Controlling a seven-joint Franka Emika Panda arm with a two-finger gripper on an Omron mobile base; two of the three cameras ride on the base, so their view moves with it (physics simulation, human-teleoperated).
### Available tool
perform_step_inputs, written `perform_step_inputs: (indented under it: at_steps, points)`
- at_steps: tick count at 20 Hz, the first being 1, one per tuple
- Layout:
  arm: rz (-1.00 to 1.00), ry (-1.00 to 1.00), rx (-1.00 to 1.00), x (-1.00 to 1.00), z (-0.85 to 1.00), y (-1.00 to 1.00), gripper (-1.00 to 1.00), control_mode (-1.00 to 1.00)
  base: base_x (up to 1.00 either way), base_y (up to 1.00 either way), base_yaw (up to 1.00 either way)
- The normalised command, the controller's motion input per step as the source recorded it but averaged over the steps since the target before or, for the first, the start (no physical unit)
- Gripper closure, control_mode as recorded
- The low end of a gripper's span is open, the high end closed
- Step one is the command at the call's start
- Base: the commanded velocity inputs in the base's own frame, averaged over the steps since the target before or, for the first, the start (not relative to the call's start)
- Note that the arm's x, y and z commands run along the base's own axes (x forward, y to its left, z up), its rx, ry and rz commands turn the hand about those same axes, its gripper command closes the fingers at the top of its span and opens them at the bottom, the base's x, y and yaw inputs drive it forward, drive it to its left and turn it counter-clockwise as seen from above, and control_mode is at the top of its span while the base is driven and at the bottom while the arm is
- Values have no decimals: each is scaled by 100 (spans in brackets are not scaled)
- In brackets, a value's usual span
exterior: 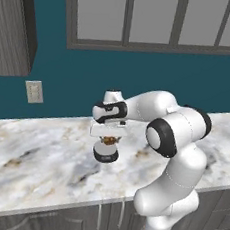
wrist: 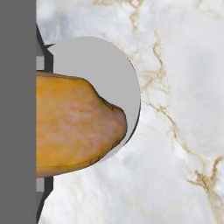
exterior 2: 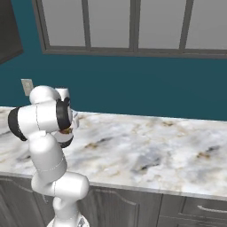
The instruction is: Take the chicken drumstick from the fridge and place it on the digital scale on the counter by the fridge. Wait a few seconds for a reading, then move it to the plate on the dining counter.
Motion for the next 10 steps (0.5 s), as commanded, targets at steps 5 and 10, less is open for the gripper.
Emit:
perform_step_inputs:
  at_steps: [5,10]
  points:
    - [0,0,0,-13,-22,6,100,-100,0,0,0]
    - [0,0,-1,0,-7,14,100,-100,0,0,0]
